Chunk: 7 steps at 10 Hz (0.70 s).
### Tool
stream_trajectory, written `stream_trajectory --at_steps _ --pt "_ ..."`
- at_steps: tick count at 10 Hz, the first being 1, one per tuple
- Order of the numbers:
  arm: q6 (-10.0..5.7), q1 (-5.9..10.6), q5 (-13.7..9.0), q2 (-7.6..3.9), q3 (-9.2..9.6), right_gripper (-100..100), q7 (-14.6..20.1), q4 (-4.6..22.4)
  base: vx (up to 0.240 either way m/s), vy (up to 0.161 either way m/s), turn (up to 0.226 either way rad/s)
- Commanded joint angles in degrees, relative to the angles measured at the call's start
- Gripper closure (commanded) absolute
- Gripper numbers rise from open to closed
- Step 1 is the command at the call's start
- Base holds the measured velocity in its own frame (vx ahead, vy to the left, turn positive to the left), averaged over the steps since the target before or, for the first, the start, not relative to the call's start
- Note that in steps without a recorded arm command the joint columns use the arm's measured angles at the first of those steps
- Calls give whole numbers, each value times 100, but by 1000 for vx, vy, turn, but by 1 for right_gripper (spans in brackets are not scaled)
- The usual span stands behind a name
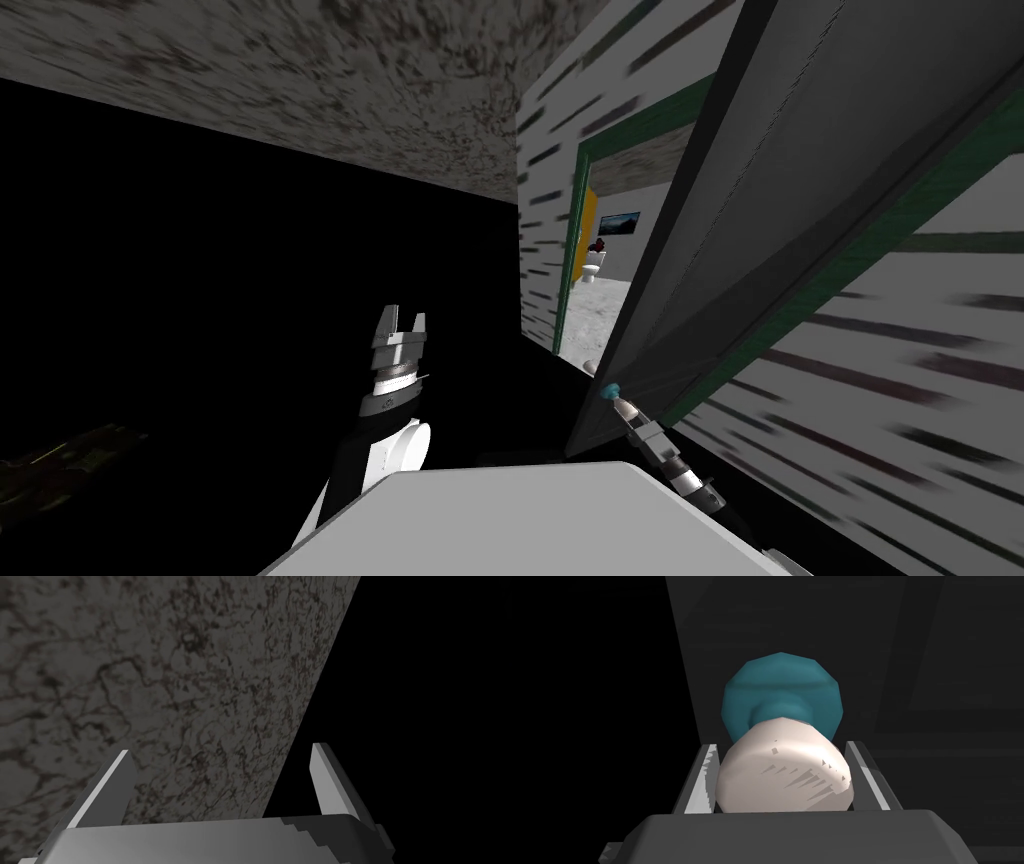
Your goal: Pull the door open
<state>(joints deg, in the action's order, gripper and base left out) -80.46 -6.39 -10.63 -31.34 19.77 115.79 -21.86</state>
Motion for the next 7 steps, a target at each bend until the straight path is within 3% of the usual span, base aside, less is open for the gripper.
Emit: stream_trajectory --at_steps 1,7 --pt "-13 27 8 4 3 100 5 19 -193 -81 158" --pt "-30 114 35 15 9 100 27 107 -204 -89 164"
